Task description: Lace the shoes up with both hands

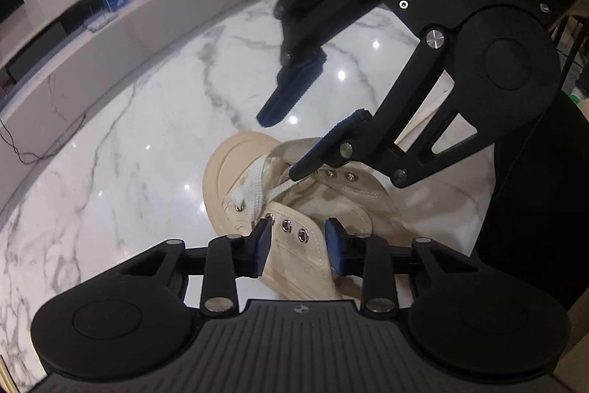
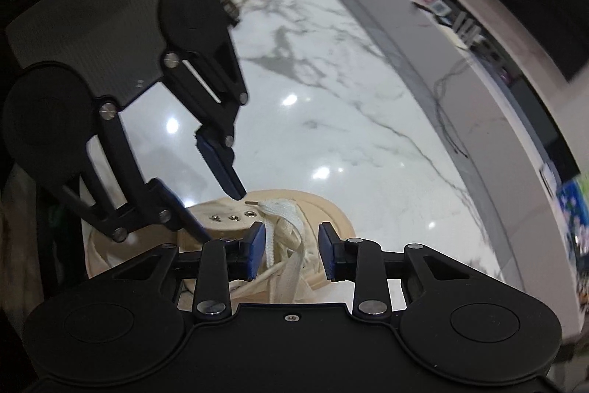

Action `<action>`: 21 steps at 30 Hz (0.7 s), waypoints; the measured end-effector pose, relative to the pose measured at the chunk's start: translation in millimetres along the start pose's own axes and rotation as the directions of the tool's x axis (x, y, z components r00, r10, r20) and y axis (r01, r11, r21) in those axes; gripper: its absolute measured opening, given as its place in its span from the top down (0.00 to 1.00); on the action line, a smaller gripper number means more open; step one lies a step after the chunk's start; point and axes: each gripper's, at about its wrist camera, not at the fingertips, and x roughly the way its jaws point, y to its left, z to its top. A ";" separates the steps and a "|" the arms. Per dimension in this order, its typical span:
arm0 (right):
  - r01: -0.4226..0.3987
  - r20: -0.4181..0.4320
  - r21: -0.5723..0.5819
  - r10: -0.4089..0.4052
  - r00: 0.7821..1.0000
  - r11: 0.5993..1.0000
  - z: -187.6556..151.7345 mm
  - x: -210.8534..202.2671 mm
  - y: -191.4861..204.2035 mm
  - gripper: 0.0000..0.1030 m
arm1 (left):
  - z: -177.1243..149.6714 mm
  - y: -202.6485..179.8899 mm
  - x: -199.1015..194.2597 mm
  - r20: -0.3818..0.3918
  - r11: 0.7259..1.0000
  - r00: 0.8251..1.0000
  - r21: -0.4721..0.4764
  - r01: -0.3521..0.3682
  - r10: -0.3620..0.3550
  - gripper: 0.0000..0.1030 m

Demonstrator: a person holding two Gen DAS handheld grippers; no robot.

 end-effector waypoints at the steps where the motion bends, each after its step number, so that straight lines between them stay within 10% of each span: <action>1: -0.009 -0.004 -0.021 0.009 1.000 1.000 2.2 2.4 0.5 0.71 | 0.1 -1.1 0.9 -0.001 1.000 1.000 0.008 -0.001 0.001 0.73; 15: -0.113 -0.038 -0.108 0.109 0.993 0.988 28.2 34.5 -8.6 0.72 | -12.9 21.8 -10.1 0.000 0.998 1.000 -0.065 -0.013 0.013 0.73; 21: -0.182 -0.081 -0.036 0.178 0.981 0.983 35.7 51.6 -22.7 0.95 | -15.5 32.0 -11.8 0.003 0.995 1.000 -0.099 -0.010 0.010 0.72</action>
